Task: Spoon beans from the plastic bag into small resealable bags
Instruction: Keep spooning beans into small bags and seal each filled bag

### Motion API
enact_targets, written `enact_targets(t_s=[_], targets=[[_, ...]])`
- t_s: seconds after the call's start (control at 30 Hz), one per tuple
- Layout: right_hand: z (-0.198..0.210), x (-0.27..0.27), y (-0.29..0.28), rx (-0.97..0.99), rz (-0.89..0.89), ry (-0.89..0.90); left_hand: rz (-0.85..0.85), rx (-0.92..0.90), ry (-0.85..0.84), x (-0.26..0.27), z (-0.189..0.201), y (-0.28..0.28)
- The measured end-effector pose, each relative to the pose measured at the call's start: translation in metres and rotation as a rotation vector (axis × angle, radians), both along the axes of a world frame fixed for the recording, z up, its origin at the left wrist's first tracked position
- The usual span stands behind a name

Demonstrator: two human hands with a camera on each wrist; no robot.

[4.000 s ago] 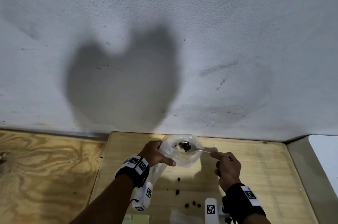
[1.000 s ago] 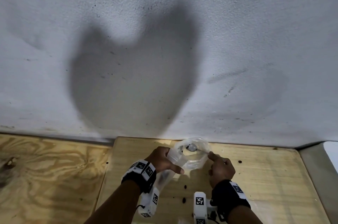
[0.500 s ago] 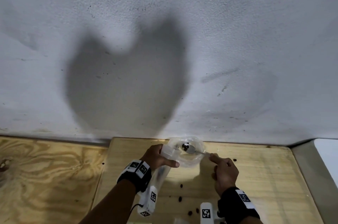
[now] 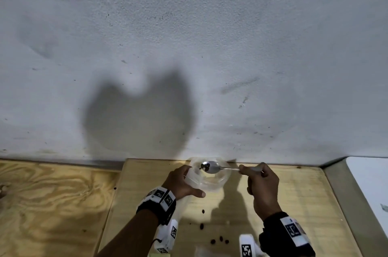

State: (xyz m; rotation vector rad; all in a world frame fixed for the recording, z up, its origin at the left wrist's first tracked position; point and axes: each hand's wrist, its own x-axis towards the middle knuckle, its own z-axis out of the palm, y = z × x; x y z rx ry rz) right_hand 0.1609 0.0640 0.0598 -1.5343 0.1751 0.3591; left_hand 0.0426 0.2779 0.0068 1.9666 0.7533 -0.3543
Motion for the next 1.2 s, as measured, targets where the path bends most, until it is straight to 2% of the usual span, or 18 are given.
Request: enact_targets(t_s=[0.17,0.27,0.33,0.4,0.47,0.57,0.67,0.77,0.83,1.0,1.07,1.13,1.2], targets=[[0.012,-0.007,0.019,-0.217,0.270,-0.299,-0.001,0.004,-0.010,-0.001,0.003,-0.005],[0.020,-0.013,0.024,-0.292,0.461,-0.403,0.018,0.005,-0.018,-0.002,0.004,-0.008],[0.028,-0.014,0.024,-0.293,0.512,-0.440,0.047,0.005,-0.026,-0.004,0.005,-0.009],[0.030,-0.011,0.021,-0.224,0.409,-0.422,0.068,0.007,-0.039,-0.007,0.006,-0.008],[0.023,-0.004,0.015,-0.183,0.207,-0.406,0.094,0.009,-0.056,-0.010,0.009,-0.007],[0.004,0.003,0.005,-0.290,0.020,-0.351,0.156,0.020,-0.081,-0.019,0.012,-0.005],[-0.019,0.002,0.001,-0.398,0.066,-0.199,0.212,0.009,-0.122,-0.033,0.014,-0.004],[-0.035,-0.003,0.005,-0.378,0.136,0.032,0.223,-0.009,-0.174,-0.048,0.021,-0.007],[-0.044,-0.006,0.004,-0.441,0.155,0.095,0.224,-0.027,-0.202,-0.055,0.024,-0.010],[-0.041,-0.013,-0.015,-0.803,0.351,0.000,0.194,-0.039,-0.295,-0.064,0.038,-0.015],[-0.022,-0.018,-0.019,-0.860,0.322,-0.081,0.161,-0.049,-0.348,-0.064,0.046,-0.016],[0.008,-0.025,-0.016,-0.743,0.298,-0.243,0.100,-0.055,-0.395,-0.062,0.057,-0.016],[0.046,-0.035,-0.004,-0.455,0.464,-0.290,0.029,-0.068,-0.427,-0.059,0.069,-0.016]])
